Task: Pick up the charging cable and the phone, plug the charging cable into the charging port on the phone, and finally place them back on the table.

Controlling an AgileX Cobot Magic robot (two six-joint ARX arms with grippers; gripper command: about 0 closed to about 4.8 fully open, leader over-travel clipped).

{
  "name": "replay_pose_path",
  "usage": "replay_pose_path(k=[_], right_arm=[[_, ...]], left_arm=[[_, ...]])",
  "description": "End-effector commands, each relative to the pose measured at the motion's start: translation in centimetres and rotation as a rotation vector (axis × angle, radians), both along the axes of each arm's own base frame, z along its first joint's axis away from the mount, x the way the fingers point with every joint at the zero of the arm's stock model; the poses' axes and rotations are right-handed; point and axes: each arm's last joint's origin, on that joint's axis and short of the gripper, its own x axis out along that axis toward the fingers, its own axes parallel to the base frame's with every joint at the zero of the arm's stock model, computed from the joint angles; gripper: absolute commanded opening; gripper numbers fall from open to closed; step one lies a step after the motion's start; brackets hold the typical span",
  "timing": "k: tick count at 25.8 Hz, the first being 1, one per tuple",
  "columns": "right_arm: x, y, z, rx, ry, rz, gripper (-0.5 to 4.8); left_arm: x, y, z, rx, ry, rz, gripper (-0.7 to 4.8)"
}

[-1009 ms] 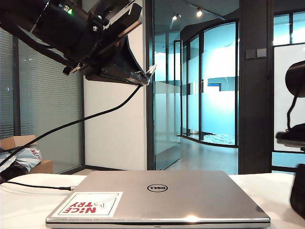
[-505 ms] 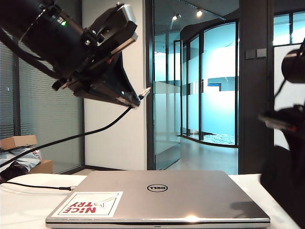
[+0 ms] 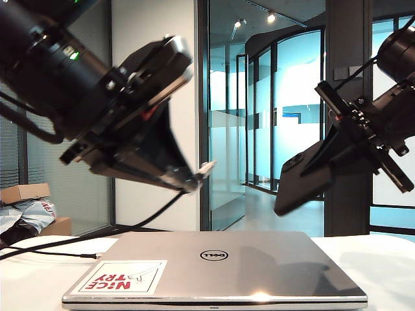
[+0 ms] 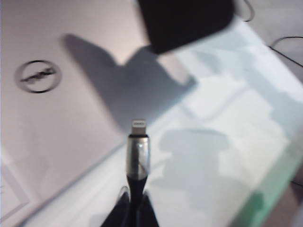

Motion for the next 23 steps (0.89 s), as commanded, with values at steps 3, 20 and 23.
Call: replay_pose_path(k=[3,20,23], right_arm=[[0.5,0.7,0.9,0.167,-0.072,-0.072,-0.06],[-1.2,5.5,-0.8,0.238,-0.119,-0.042,-0.05],[-1.8,5.5,-1.8,0.277,-0.082,-0.057,-0.06]], left_arm=[[-0.6,-0.9,0.4,-0.074,0.037,0.009,-0.08],[0.6,-2.4,-3.6,-0.075,0.195,0.108,-0.07],[0.6,-2.5,-3.6,-0.075,0.196,0.108,-0.07]])
